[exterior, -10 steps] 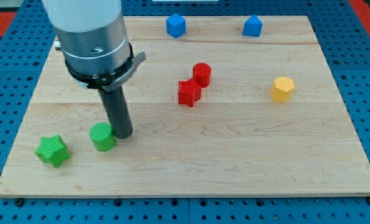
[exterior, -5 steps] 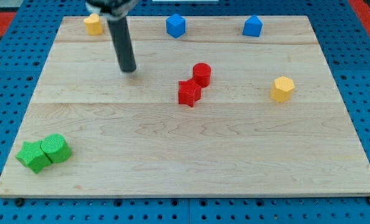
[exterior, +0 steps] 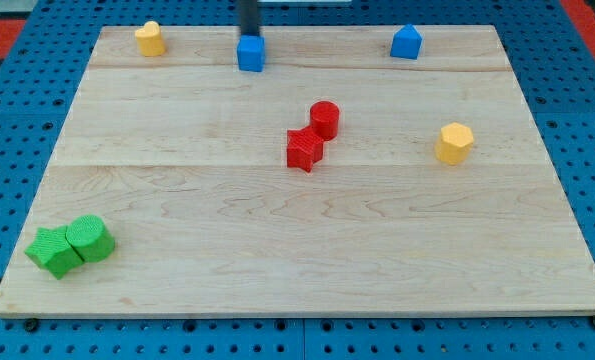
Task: Bring the blue cube at the top side of the green star
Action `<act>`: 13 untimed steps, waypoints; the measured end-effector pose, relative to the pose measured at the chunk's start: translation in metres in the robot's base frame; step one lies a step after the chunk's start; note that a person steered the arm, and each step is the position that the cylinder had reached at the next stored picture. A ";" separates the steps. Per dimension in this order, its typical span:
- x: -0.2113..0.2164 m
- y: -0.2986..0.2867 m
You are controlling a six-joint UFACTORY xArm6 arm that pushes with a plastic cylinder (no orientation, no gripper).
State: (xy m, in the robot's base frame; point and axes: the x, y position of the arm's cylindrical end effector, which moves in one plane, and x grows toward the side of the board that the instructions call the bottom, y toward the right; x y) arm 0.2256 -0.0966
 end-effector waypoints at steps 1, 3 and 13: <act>0.030 0.008; 0.028 0.060; 0.101 -0.142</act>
State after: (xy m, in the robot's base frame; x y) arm 0.3265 -0.2385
